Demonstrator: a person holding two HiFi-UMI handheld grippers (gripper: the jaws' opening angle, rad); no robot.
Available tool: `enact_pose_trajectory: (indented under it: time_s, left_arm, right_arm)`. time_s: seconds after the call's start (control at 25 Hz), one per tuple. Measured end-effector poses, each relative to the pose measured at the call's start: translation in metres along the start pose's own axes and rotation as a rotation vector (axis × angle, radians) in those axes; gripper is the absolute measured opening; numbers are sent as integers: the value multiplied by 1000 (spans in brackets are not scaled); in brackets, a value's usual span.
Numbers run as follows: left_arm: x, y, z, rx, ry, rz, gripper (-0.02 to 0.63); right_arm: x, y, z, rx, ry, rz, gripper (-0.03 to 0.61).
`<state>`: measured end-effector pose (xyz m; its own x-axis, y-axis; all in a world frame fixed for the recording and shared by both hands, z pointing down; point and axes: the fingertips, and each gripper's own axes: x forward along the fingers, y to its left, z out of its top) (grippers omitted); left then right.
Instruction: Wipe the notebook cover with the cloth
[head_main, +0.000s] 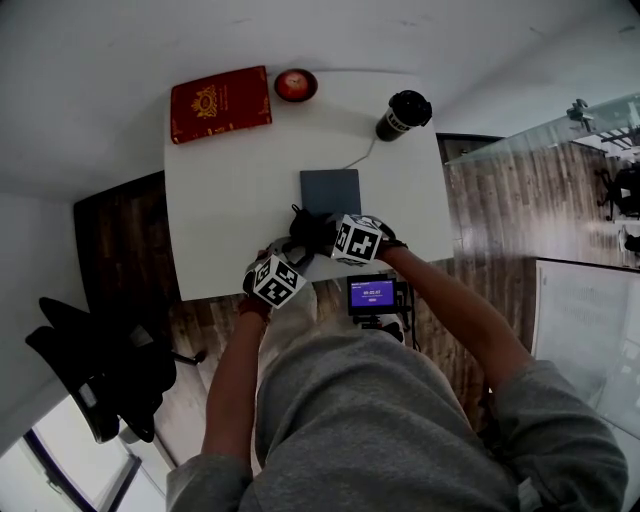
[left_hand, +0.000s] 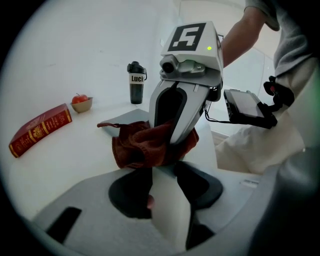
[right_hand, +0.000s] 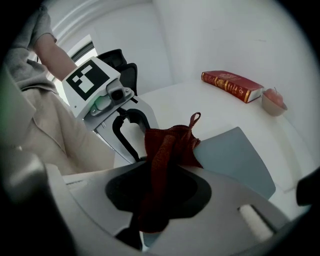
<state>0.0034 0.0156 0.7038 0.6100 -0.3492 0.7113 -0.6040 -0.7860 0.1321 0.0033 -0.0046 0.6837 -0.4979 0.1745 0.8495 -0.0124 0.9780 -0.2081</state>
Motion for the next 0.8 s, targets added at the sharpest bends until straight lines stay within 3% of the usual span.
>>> enact_pose_trajectory:
  time_s: [0.28,0.8]
  left_arm:
    - [1,0,0,5,-1,1,164]
    - [1,-3,-1,29,15,-1,158]
  right_arm:
    - [2,15,-3,-86,45,31,103]
    - [4,28,-6,-79,58,147,103]
